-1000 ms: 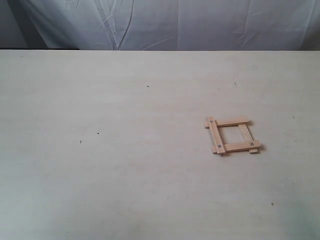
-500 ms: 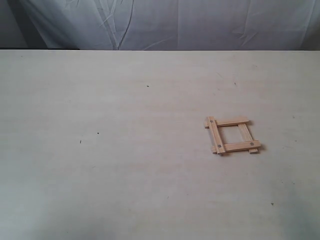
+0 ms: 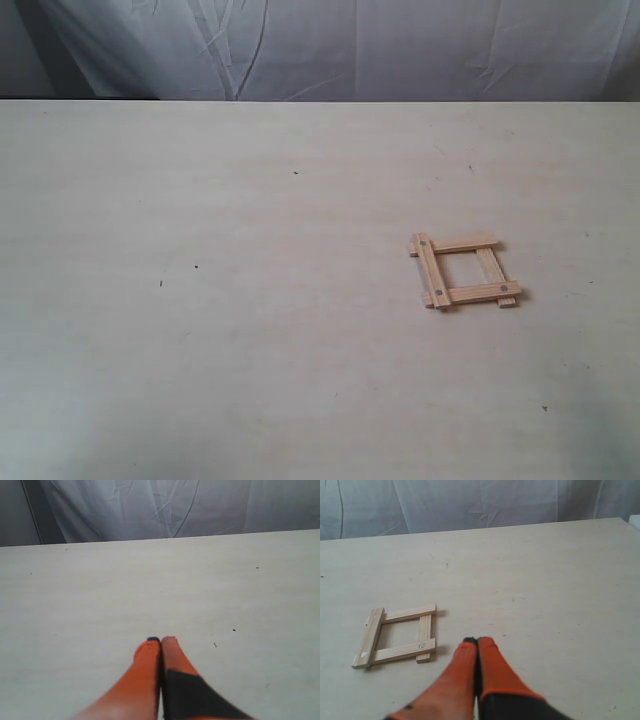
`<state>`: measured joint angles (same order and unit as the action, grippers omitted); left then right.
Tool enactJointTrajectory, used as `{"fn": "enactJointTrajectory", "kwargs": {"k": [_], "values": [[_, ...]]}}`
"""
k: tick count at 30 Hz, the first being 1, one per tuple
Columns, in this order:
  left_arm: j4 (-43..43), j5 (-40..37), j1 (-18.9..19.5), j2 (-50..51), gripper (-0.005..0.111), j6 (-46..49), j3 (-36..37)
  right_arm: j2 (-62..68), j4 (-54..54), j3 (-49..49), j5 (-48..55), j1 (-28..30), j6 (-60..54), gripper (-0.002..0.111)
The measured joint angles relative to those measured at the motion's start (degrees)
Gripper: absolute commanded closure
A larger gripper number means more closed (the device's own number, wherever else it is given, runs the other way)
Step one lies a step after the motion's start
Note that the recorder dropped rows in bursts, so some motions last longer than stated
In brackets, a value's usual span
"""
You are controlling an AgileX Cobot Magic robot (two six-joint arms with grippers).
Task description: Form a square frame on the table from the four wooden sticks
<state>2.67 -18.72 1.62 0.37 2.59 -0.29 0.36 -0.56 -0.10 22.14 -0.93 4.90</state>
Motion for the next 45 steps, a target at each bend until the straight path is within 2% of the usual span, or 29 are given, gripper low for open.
{"fn": "enactJointTrajectory", "kwargs": {"k": [45], "values": [[-1.21, 0.0, 0.0, 0.0, 0.107, -0.56, 0.0, 0.0, 0.0, 0.0, -0.04, 0.0, 0.0, 0.109]]}}
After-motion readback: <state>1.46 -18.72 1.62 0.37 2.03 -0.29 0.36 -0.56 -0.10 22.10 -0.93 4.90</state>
